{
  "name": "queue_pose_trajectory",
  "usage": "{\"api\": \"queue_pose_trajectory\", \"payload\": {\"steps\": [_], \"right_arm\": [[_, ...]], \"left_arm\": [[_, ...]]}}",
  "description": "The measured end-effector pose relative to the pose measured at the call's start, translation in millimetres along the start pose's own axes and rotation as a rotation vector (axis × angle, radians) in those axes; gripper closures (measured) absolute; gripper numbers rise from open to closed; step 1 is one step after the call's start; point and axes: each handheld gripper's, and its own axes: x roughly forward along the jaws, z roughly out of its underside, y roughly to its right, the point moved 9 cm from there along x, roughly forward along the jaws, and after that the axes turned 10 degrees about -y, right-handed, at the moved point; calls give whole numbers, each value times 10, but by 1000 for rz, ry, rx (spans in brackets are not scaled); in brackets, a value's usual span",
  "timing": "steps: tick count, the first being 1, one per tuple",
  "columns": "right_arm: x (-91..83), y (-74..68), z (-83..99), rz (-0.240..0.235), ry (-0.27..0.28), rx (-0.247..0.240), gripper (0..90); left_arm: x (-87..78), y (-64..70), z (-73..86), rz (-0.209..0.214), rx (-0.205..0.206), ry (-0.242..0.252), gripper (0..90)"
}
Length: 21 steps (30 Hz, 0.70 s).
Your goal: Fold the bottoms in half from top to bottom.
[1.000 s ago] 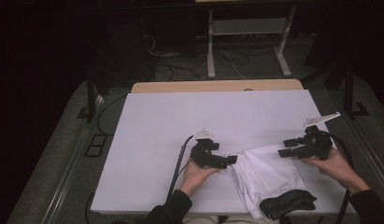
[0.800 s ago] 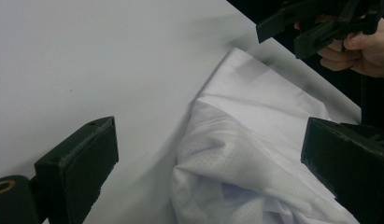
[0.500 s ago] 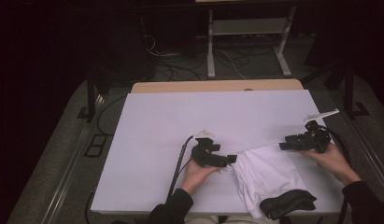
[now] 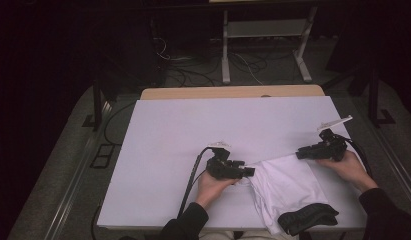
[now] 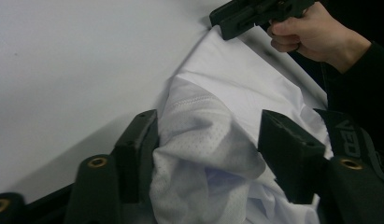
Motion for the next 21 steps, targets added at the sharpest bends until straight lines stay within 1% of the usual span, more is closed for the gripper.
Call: {"api": "queue_pose_trajectory", "payload": {"steps": [1,3,5,7,8,9,10,11,13,17,21], "right_arm": [[0,4,-3,5,2,-2,723],[0,4,0,1,-2,1,787],[7,3,6,-2,-7,5,845],[10,-10,-4,2,-5,-9,861],[11,-16,-6,2,-8,-7,865],[12,-18,-11,2,-9,-2,868],[14,-11,-18,6,-8,6,870],[15,-3,-25,8,-5,12,870],[12,5,-44,17,1,28,871],[-12,3,-94,29,28,39,873],[-6,-3,-133,43,36,40,872]], "left_arm": [[6,-4,5,4,1,-4,440],[17,-7,12,6,1,-10,494],[24,-3,21,11,7,-19,572],[33,7,28,17,15,-26,666],[39,6,35,17,15,-35,710],[40,7,39,22,10,-39,753],[37,12,39,23,14,-38,786],[31,10,36,10,25,-37,809],[9,11,30,-7,38,-34,828],[-47,19,17,-12,40,-31,837],[-115,30,10,-46,70,-28,842]]}}
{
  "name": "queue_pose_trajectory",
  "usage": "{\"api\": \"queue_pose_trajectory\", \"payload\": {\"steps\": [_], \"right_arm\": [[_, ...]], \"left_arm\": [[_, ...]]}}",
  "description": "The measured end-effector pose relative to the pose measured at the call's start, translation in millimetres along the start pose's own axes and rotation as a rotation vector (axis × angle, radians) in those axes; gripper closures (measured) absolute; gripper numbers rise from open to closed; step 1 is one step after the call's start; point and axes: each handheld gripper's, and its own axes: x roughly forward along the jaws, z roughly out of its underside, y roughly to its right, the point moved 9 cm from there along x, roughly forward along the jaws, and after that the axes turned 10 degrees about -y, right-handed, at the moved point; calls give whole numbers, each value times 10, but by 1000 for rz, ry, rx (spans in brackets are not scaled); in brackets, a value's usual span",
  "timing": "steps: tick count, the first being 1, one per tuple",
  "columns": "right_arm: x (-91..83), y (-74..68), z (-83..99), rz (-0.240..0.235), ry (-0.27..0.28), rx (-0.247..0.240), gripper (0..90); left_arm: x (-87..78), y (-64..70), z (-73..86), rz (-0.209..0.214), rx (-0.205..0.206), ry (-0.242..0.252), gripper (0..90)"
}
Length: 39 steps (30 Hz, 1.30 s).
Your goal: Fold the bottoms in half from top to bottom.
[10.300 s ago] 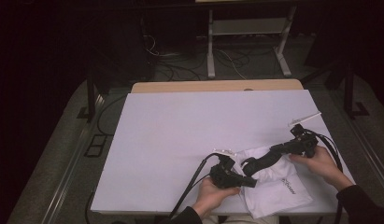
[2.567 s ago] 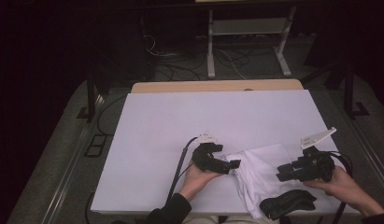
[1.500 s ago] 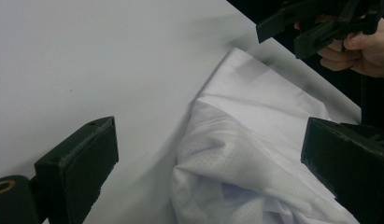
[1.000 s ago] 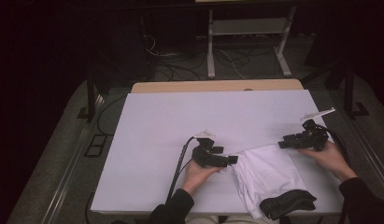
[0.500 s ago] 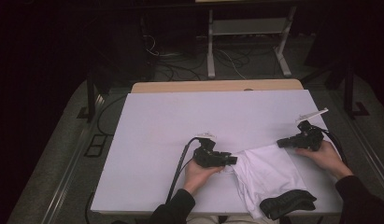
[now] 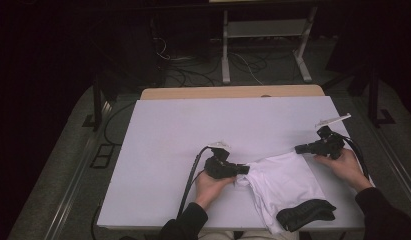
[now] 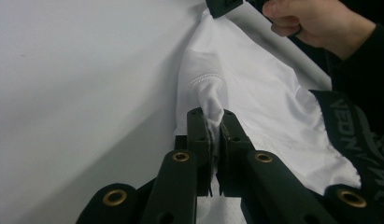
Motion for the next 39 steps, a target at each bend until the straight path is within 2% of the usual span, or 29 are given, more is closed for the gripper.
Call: {"api": "queue_pose_trajectory", "payload": {"steps": [7,23,29,35,39], "right_arm": [[42,-47,-108,-6,9,0,873],[197,-209,-406,-7,2,-36,872],[283,-273,-567,-14,3,-50,872],[413,-354,-740,-30,1,-54,872],[490,-395,-844,-28,-5,-61,872]], "left_arm": [[-148,78,-3,-34,59,-17,845],[-438,37,20,-95,88,-9,845],[-596,-89,15,-141,101,-17,845],[-800,-299,-23,-189,109,-34,845],[-903,-435,-51,-216,132,-57,845]]}}
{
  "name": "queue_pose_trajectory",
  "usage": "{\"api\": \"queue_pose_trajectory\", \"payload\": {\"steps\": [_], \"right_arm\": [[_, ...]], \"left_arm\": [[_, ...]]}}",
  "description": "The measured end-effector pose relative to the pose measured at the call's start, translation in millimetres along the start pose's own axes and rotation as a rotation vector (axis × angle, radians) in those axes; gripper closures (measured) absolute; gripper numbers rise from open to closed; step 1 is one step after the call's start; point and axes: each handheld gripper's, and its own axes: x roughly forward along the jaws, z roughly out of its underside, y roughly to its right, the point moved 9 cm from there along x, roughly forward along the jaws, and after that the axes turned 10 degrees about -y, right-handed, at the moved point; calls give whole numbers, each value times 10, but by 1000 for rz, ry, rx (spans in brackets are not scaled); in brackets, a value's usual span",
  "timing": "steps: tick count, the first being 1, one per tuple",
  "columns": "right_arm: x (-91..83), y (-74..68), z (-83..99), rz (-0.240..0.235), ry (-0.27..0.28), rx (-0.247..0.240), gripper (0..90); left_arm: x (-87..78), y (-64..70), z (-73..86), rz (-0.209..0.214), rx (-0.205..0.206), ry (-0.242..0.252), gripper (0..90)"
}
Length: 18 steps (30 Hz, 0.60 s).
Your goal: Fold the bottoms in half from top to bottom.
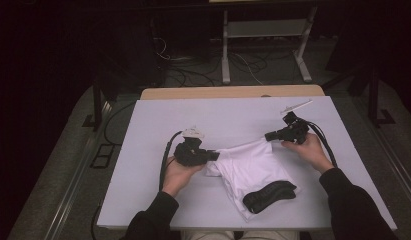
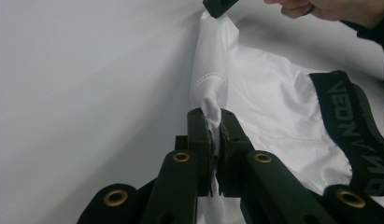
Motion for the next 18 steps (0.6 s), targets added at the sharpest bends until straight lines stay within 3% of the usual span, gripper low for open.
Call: {"api": "queue_pose_trajectory", "payload": {"steps": [9,18], "right_arm": [[126,-12,-191,6,8,18,872],[218,32,-356,-14,49,63,872]], "left_arm": [[-78,-288,-56,-43,61,-46,844],[-147,-620,-180,-62,59,-55,844]]}}
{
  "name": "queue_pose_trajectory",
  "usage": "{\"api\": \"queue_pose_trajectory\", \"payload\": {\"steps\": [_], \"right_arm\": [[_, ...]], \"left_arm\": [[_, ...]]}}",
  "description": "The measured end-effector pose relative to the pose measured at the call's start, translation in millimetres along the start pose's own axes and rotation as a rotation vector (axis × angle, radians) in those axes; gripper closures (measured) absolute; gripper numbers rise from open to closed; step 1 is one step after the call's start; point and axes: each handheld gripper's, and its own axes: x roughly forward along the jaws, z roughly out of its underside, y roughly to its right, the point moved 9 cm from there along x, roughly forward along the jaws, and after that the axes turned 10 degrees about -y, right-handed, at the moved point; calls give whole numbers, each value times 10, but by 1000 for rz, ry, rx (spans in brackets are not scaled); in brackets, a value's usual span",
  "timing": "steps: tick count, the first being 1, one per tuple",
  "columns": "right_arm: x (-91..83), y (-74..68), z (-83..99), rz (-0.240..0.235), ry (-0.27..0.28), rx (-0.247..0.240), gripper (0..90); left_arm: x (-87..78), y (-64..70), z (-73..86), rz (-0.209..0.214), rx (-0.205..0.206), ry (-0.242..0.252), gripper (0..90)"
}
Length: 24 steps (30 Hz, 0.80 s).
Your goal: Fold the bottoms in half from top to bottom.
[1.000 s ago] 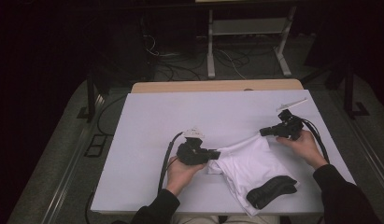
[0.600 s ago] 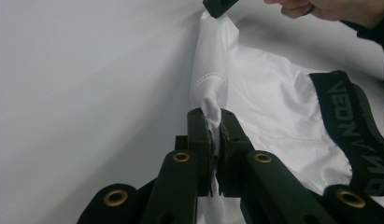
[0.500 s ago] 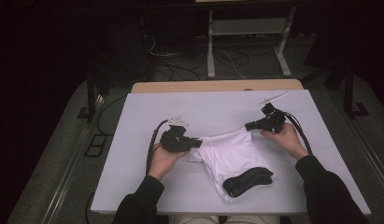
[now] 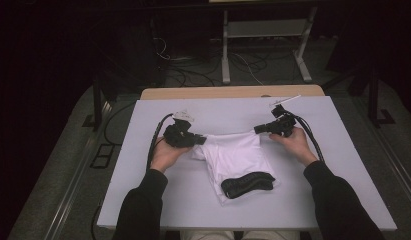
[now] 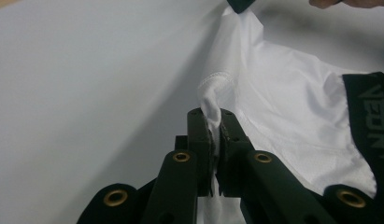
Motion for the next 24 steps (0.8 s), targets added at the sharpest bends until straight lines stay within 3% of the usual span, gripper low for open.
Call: {"api": "queue_pose_trajectory", "payload": {"steps": [13,24], "right_arm": [[-46,116,-77,32,27,43,872],[-61,264,-83,48,39,97,872]], "left_arm": [[105,-233,-176,-15,-7,13,843],[277,-426,-307,-33,-55,19,843]]}}
